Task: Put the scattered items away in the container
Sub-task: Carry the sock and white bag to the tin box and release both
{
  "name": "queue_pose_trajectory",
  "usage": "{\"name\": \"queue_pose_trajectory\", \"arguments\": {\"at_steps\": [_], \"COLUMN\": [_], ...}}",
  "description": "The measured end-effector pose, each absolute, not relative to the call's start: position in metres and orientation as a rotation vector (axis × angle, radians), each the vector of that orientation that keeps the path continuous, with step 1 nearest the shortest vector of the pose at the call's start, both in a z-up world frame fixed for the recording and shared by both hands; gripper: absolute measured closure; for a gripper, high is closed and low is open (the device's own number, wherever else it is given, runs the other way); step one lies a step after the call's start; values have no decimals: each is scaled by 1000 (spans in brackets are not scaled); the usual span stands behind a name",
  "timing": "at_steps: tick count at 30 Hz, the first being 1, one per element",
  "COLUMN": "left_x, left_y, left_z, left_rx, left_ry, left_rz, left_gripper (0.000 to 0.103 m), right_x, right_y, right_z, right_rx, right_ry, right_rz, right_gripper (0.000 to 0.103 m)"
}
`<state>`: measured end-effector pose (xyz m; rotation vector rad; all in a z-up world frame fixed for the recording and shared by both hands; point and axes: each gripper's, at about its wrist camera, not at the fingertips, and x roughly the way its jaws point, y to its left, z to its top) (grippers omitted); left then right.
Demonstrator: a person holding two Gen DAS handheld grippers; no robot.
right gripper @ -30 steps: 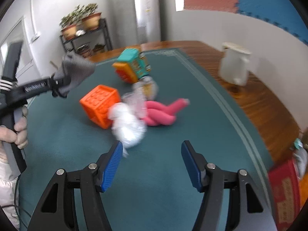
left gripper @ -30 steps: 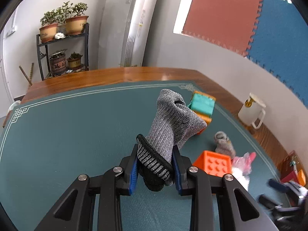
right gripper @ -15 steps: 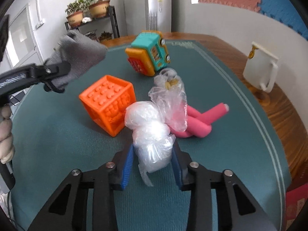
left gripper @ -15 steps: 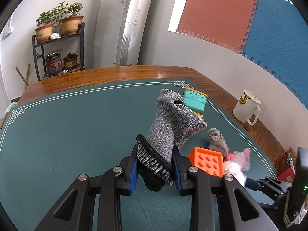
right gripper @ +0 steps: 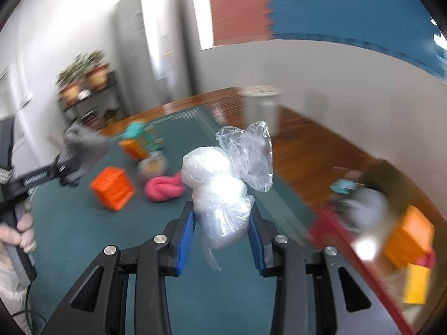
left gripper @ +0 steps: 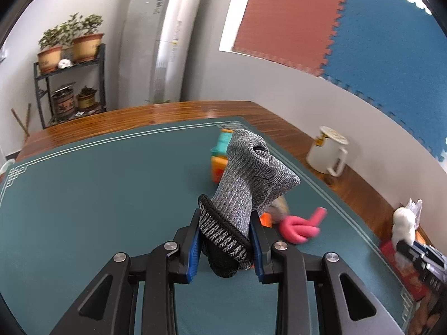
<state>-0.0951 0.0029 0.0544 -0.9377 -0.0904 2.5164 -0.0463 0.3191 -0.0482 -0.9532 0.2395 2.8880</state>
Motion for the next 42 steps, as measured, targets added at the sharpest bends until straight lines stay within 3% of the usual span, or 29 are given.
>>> {"name": "queue_pose_trajectory", "arguments": {"at_steps": [19,38,39,40,41,42], "left_x": [5,65,64,64,64,64], "left_y": [171,327,330,333,334,335], "left_z": [74,63,62,61,59,58], "left_rx": [-866,-868,-871,-873,-871,-869], "left_ry": [92,193,193,191,181,170], "left_rz": [2181,1925,1921,1915,1905,1896], "left_gripper": [71,70,67,54,47,35], "right_x": [83,103,103,103,104,105], "right_y": [485,517,519,520,521,523], "right_z": [-33,-51,-51,-51,-51,-51], "right_rx": [-727,-756,-756,-754,-744,-732], "right_ry": [402,394,402,410,413,414], "right_rz": [2521,2477,2476,2477,2475,2472], "right_gripper": [63,60,57,49,40,37]}}
